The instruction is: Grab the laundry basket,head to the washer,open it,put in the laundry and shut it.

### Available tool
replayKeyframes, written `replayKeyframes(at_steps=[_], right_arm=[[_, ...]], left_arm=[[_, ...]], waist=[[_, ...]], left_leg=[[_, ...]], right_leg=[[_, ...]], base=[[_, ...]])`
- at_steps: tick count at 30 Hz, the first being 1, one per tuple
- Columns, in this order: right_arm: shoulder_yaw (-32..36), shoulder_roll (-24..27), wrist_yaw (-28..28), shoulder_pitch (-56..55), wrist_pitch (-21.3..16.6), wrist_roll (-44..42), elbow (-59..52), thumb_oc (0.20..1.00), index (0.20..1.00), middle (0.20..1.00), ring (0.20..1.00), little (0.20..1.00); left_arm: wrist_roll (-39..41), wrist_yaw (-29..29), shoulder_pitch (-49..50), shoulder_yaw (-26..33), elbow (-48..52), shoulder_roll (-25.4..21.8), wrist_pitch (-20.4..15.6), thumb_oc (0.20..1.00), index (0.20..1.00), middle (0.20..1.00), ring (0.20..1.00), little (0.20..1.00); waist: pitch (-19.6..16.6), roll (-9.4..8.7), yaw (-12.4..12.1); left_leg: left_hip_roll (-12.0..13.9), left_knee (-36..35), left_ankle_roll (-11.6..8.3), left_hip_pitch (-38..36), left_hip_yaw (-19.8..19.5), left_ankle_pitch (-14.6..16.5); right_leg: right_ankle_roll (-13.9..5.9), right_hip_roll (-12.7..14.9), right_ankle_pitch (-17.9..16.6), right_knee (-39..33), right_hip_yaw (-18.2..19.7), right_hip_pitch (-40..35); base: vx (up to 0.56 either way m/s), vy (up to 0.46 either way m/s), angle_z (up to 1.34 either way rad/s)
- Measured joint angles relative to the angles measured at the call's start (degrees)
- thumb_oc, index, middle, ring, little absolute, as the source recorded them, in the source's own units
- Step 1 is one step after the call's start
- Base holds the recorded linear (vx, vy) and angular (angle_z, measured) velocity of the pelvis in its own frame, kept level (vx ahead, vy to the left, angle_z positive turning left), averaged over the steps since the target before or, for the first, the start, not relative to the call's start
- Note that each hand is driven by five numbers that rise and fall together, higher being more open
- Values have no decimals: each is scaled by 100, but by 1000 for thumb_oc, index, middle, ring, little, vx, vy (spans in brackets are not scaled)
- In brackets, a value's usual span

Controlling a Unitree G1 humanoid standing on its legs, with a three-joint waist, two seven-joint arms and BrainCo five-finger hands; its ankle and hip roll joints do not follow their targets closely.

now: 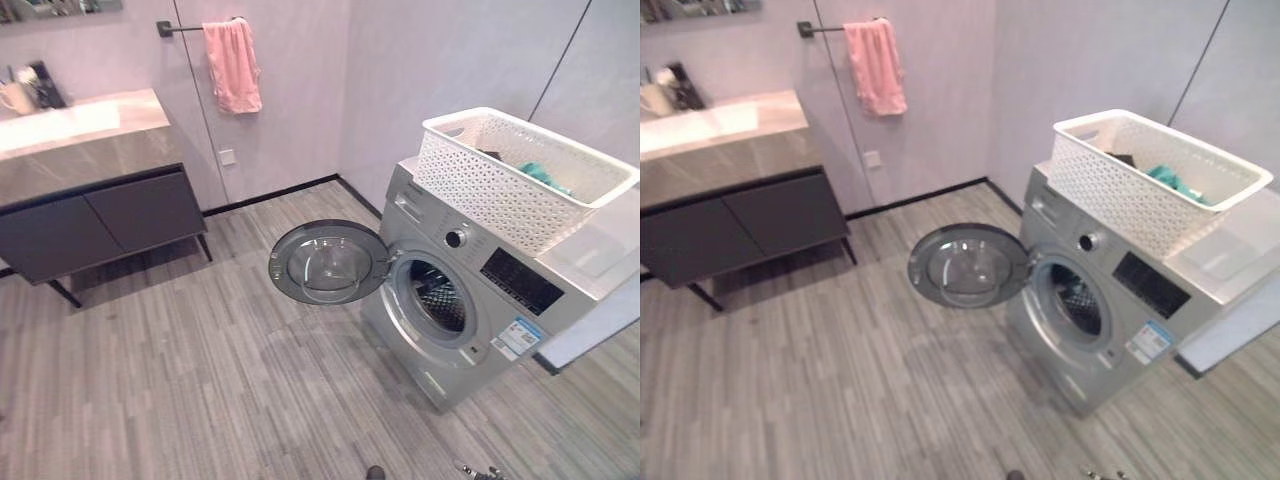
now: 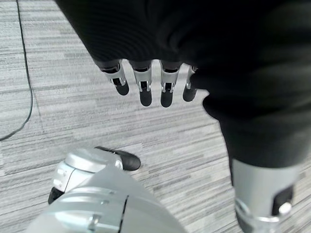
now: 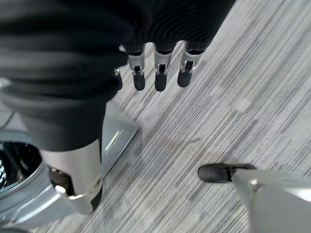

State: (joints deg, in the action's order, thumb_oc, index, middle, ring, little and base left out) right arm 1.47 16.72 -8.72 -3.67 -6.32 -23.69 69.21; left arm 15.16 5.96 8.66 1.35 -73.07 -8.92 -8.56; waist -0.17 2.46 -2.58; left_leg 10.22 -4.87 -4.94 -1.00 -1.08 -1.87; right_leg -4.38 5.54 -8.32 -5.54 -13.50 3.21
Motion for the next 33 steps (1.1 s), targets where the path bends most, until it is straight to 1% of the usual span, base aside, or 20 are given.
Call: replayKeyframes(at_steps=[3,9,10,13,14,15,17,18,19,20,22,24,25,26,27,28,29,30,32,33], right_arm=[[-1,13,1,-9,0,-1,-8,1000,1000,1000,1000,1000],[84,-12,-176,189,4,-5,98,1000,1000,1000,1000,1000],[223,-11,-242,227,4,-21,94,1000,1000,1000,1000,1000],[434,136,-269,147,2,-85,-312,1000,1000,1000,1000,1000],[420,187,-273,155,-13,-142,-538,1000,1000,1000,1000,1000],[301,27,-286,205,50,-149,-1108,1000,1000,1000,1000,1000],[295,-93,-354,165,26,-145,-1473,1000,1000,1000,1000,1000],[304,-110,-382,112,17,-141,-1715,1000,1000,1000,1000,1000],[270,66,-376,188,-31,-134,-2049,1000,1000,1000,1000,1000],[285,41,-466,291,-58,-131,-2081,1000,1000,1000,1000,1000],[168,-3,-626,275,-28,-107,-2111,1000,1000,1000,1000,1000],[125,-33,-628,206,-17,-17,-2093,1000,1000,1000,1000,1000],[26,-7,-633,209,-5,7,-2008,1000,1000,1000,1000,1000],[0,-44,-628,133,-3,22,-1938,1000,1000,1000,1000,1000],[14,-59,-627,190,-7,33,-1795,1000,1000,1000,1000,1000],[39,-105,-683,295,-14,30,-1754,1000,1000,1000,1000,1000],[-105,-146,-685,438,-37,36,-1780,1000,1000,1000,1000,1000],[-269,-162,-684,551,-55,41,-1803,1000,1000,1000,1000,1000],[-288,-188,-718,581,-41,41,-1770,1000,1000,1000,1000,1000],[-299,-151,-732,576,-47,40,-1803,1000,1000,1000,1000,1000]], left_arm=[[1,3,-36,8,0,2,-2,1000,1000,1000,1000,1000],[-1,3,-357,-58,76,-158,-2,1000,1000,1000,1000,1000],[-3,2,-459,-69,78,-190,3,1000,1000,1000,1000,1000],[-18,-5,-591,-348,159,-218,10,1000,1000,1000,1000,1000],[-37,-7,-547,-454,212,-265,1,1000,1000,1000,1000,1000],[-56,-5,-486,-542,336,-471,5,1000,1000,1000,1000,1000],[-58,-13,-524,-469,470,-583,-1,1000,1000,1000,1000,1000],[-57,-6,-493,-482,499,-647,15,1000,1000,1000,1000,1000],[-57,-2,-374,-418,506,-564,85,1000,1000,1000,1000,1000],[-58,0,-398,-359,579,-504,157,1000,1000,1000,1000,1000],[-54,4,-360,-369,873,-469,115,1000,1000,1000,1000,1000],[-55,4,-472,-372,1028,-488,101,1000,1000,1000,1000,1000],[-48,18,-451,-354,1097,-431,105,1000,1000,1000,1000,1000],[-43,6,-386,-386,1122,-444,98,1000,1000,1000,1000,1000],[-35,16,-411,-379,1132,-447,74,1000,1000,1000,1000,1000],[7,4,-163,-388,1403,-447,107,1000,1000,1000,1000,1000],[10,-3,36,-407,1345,-449,146,1000,1000,1000,1000,1000],[28,3,163,-395,1344,-471,157,1000,1000,1000,1000,1000],[63,-5,210,-388,1444,-458,134,1000,1000,1000,1000,1000],[69,-11,290,-393,1593,-434,129,1000,1000,1000,1000,1000]], waist=[[37,8,3],[532,-292,7],[614,-337,34],[720,-297,306],[758,-170,351],[764,-128,333],[782,-142,415],[788,-191,436],[837,60,435],[981,84,421],[851,88,488],[782,-55,497],[802,2,417],[768,-9,390],[771,-50,380],[724,-132,116],[710,-198,-52],[733,-318,-67],[752,-505,-189],[757,-518,-194]], left_leg=[[-1,65,-31,14,34,23],[-191,800,-23,585,41,180],[-396,1052,81,646,81,244],[-940,2618,1142,1142,592,1007],[-899,2880,957,1280,634,1307],[-916,2864,793,1285,939,1428],[-1029,2427,663,1103,899,1476],[-1039,3031,893,1115,1101,1780],[-814,3187,737,797,960,2396],[-856,3240,530,556,1157,2419],[-785,2838,428,450,1101,2344],[-766,2514,539,224,1007,2101],[-572,2340,184,-39,1132,2025],[-371,3243,-49,187,1054,1930],[-86,4659,-474,912,861,1619],[88,6691,-334,1889,239,-299],[99,7033,-286,2048,53,-303],[-51,6956,325,2437,-242,63],[72,5146,388,2404,-161,289],[176,3616,303,2210,-151,233]], right_leg=[[0,41,16,1,-70,-79],[-27,277,13,4,-107,67],[-52,497,-3,50,-101,62],[-308,1162,488,1414,108,570],[-219,1265,806,2138,309,899],[-250,1418,934,3267,-222,1680],[-217,1255,968,2810,-788,1645],[-690,1134,1083,2491,-1045,1635],[-436,896,918,2510,-1122,1692],[-364,1119,879,2837,-1353,1702],[-302,1092,868,2510,-2168,1624],[-227,870,789,1958,-2140,1386],[192,566,854,2042,-2028,1166],[517,256,1198,2131,-1912,898],[758,84,1354,2293,-1790,857],[1133,-239,1524,2393,-1504,743],[1250,-438,1582,2248,-1145,549],[1332,-635,1626,1976,-882,223],[1174,-685,1521,1684,-670,-81],[1111,-793,1483,1531,-563,-226]], base=[[6,17,17],[66,152,10],[186,364,5],[226,304,15],[442,157,-40],[454,81,-50],[318,-17,-29],[362,-67,-52],[373,-107,-82],[366,-146,-83],[305,-169,-18],[382,-333,25],[240,-377,22],[211,-353,30],[327,-268,-1],[321,-168,-82],[447,-43,-139],[372,96,-135],[248,92,-84],[123,106,-74]])
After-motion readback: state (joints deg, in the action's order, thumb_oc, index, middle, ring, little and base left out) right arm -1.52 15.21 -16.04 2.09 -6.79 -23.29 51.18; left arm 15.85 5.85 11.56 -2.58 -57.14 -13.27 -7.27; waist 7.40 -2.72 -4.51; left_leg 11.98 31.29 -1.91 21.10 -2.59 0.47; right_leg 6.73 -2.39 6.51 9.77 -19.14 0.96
